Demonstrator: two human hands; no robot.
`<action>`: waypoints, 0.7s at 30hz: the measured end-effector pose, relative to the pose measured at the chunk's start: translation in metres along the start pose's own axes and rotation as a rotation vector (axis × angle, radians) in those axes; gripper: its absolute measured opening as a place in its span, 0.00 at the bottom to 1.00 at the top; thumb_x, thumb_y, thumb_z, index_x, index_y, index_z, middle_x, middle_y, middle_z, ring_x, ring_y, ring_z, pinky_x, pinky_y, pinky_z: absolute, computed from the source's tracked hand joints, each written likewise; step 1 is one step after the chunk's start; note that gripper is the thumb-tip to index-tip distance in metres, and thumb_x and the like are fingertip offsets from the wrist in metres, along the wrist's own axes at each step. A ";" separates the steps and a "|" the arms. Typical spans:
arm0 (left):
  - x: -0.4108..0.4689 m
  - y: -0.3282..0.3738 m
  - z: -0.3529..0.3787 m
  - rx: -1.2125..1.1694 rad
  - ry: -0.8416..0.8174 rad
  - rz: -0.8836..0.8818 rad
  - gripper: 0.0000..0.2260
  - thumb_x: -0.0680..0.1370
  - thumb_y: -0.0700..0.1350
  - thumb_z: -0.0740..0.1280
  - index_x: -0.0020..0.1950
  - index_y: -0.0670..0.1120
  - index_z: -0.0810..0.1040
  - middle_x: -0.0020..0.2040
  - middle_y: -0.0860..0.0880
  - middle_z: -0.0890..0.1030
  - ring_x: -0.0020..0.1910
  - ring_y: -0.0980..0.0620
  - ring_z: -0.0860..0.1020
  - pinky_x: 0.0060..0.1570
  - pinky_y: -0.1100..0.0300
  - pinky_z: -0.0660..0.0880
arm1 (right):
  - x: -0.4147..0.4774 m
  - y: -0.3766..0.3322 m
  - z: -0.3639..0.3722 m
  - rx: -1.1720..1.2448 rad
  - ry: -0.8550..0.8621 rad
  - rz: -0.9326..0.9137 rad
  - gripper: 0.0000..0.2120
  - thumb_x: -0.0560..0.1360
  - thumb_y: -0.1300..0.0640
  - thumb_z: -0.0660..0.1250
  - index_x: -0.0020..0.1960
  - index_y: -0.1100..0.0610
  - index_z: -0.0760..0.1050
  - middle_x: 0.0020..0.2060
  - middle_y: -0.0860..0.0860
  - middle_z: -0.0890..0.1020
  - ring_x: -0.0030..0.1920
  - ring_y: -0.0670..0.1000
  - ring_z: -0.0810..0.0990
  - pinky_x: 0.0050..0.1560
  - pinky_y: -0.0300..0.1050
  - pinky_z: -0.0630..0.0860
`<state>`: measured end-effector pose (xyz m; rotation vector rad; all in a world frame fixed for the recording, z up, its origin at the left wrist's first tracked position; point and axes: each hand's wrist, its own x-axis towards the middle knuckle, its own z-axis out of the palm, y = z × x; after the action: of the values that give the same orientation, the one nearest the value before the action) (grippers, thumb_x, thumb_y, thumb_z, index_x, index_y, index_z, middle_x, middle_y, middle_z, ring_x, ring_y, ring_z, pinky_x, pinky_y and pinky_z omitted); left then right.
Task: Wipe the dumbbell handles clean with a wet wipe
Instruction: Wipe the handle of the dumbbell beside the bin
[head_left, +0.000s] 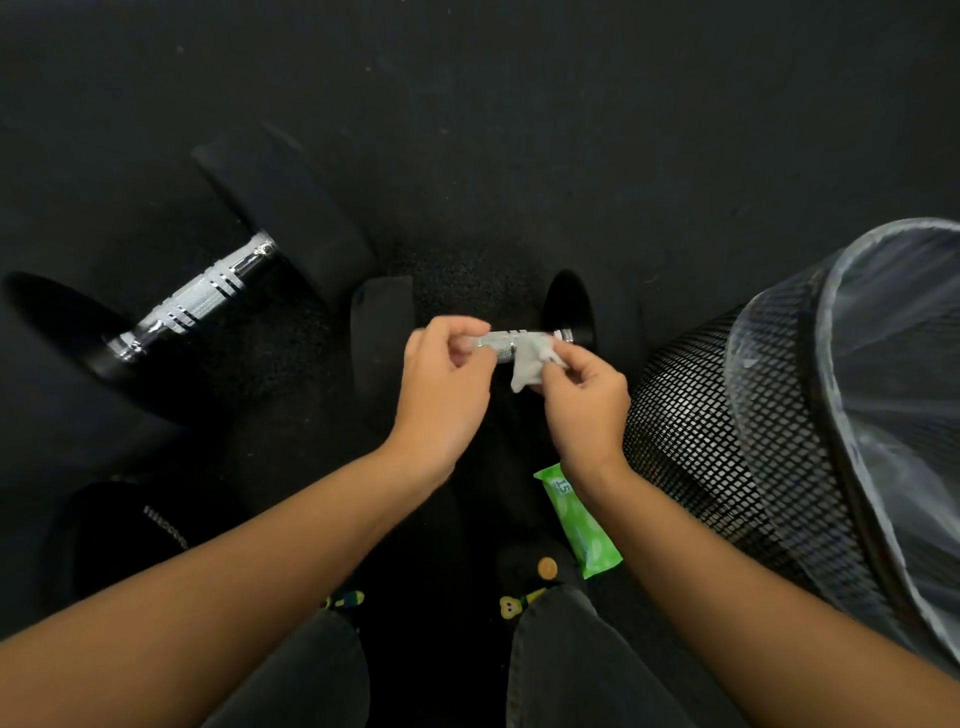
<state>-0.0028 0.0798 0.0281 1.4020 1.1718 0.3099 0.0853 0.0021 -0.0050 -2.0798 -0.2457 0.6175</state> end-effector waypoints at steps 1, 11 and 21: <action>-0.004 0.007 0.004 -0.178 -0.002 -0.176 0.05 0.76 0.40 0.64 0.45 0.50 0.74 0.50 0.48 0.74 0.42 0.58 0.72 0.48 0.62 0.72 | 0.000 -0.005 0.000 0.056 0.008 0.005 0.16 0.69 0.60 0.63 0.55 0.54 0.81 0.41 0.48 0.84 0.43 0.50 0.83 0.51 0.53 0.79; 0.015 0.017 0.023 -0.684 -0.369 -0.461 0.11 0.81 0.47 0.59 0.54 0.44 0.78 0.48 0.47 0.82 0.47 0.52 0.79 0.54 0.58 0.75 | -0.001 -0.023 -0.014 0.211 -0.083 -0.071 0.13 0.73 0.66 0.62 0.50 0.51 0.76 0.42 0.52 0.82 0.42 0.49 0.81 0.43 0.44 0.79; 0.013 -0.009 0.048 -0.815 -0.122 -0.583 0.06 0.81 0.39 0.59 0.52 0.39 0.73 0.45 0.44 0.80 0.42 0.51 0.80 0.41 0.60 0.78 | 0.025 -0.029 -0.027 -0.272 0.124 -0.519 0.11 0.71 0.64 0.63 0.51 0.56 0.78 0.48 0.48 0.73 0.51 0.47 0.73 0.54 0.44 0.72</action>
<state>0.0355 0.0596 0.0030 0.3430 1.1124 0.2363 0.1227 0.0083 0.0227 -2.1757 -0.8031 0.1442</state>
